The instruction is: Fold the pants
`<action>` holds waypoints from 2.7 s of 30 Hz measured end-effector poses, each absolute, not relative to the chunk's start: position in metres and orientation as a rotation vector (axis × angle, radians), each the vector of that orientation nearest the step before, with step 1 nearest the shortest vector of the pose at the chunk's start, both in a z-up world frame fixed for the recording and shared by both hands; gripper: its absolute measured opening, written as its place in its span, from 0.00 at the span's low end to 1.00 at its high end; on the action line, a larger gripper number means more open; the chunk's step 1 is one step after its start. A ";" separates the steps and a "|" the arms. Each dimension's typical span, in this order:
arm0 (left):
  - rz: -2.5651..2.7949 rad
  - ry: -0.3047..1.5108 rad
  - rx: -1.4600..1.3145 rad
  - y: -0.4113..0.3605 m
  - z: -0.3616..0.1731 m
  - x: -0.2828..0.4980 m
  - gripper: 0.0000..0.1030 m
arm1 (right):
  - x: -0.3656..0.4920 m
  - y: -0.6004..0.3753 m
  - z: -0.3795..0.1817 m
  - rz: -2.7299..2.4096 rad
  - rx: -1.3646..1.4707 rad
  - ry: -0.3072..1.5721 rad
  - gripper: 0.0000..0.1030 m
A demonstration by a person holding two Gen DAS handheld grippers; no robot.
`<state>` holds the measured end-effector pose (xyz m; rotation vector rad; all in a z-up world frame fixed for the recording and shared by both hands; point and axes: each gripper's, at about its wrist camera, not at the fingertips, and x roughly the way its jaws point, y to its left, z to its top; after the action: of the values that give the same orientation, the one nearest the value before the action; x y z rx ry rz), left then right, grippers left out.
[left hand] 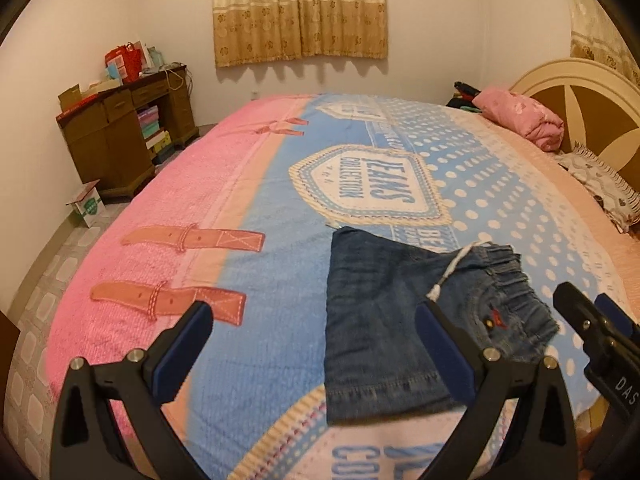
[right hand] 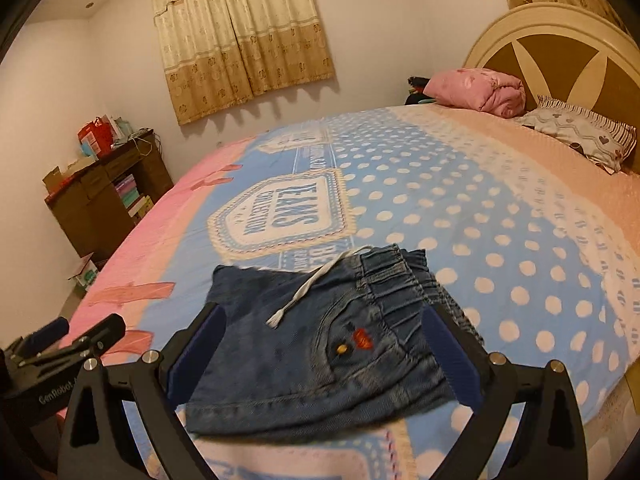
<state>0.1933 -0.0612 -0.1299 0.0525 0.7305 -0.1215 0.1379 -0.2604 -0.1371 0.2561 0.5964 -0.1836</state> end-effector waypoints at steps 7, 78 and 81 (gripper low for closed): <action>-0.156 0.722 0.060 -0.065 -0.116 0.162 1.00 | 0.108 -0.253 -0.115 -0.199 0.224 0.603 0.96; -0.236 0.418 0.050 -0.032 0.011 -0.014 1.00 | -0.087 -0.227 0.029 -0.242 0.199 0.267 0.96; -0.239 0.421 0.047 -0.032 0.011 -0.013 1.00 | -0.087 -0.227 0.028 -0.239 0.196 0.268 0.96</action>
<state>-0.0135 -0.0316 0.0108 0.0469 0.4208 -0.2389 -0.0871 -0.2269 0.0282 0.1958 0.2681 -0.2393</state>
